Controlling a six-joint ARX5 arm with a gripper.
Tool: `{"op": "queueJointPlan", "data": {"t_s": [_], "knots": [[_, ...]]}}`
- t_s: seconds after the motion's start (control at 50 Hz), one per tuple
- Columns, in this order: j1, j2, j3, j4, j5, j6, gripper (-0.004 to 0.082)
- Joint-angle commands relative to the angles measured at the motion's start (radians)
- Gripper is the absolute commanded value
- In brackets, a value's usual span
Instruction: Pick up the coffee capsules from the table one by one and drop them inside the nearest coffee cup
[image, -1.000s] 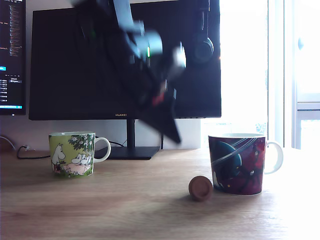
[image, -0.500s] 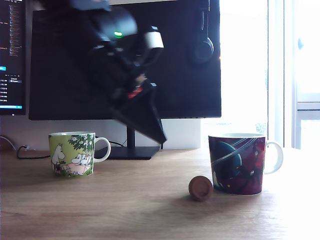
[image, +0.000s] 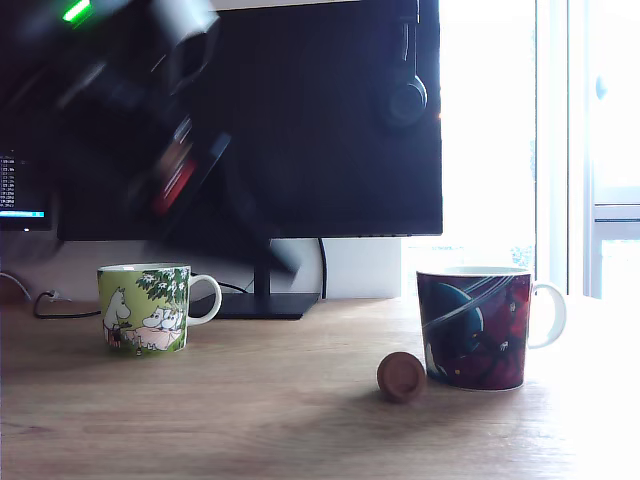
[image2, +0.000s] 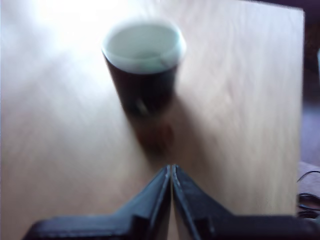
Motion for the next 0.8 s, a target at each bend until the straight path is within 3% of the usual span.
{"op": "queueJointPlan", "data": {"t_s": [0.0,0.38,0.42,0.54,0.6,0.78], "knots": [[-0.005,-0.016,-0.018,0.053,0.001,-0.024,-0.0019],[-0.009,-0.008,-0.019,0.034,0.016,-0.032,0.0005],[-0.009,-0.008,-0.019,0.036,0.021,-0.033,0.0086],[-0.009,0.002,-0.019,0.043,0.019,-0.051,0.0626],[-0.009,0.012,-0.02,0.038,0.031,-0.05,0.0779],[-0.009,0.056,-0.02,0.077,0.066,-0.05,0.0789]]}}
